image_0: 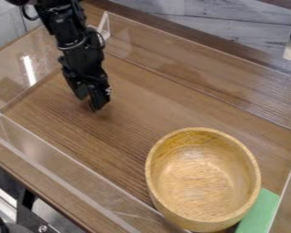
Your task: Remove the green block from inside the brown bowl and put it on the table
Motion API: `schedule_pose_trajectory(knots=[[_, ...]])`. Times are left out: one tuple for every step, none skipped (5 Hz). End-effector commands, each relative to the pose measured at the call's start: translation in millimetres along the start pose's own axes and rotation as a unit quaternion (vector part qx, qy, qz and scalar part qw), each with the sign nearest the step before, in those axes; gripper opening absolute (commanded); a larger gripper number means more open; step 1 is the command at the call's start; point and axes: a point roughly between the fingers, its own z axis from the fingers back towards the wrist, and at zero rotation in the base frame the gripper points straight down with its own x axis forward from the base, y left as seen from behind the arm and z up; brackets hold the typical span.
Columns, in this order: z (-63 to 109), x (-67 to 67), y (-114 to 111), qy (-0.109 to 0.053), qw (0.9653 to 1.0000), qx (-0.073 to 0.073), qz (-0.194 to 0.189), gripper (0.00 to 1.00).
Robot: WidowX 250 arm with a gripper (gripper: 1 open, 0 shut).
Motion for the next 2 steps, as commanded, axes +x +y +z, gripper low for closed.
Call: schedule_pose_trajectory(knots=[[12.1,12.7,4.0,-0.011,0.9999,0.010,-0.005,0.00],[11.1,13.6,3.5,-0.002,1.0000,0.004,-0.001,0.00]])
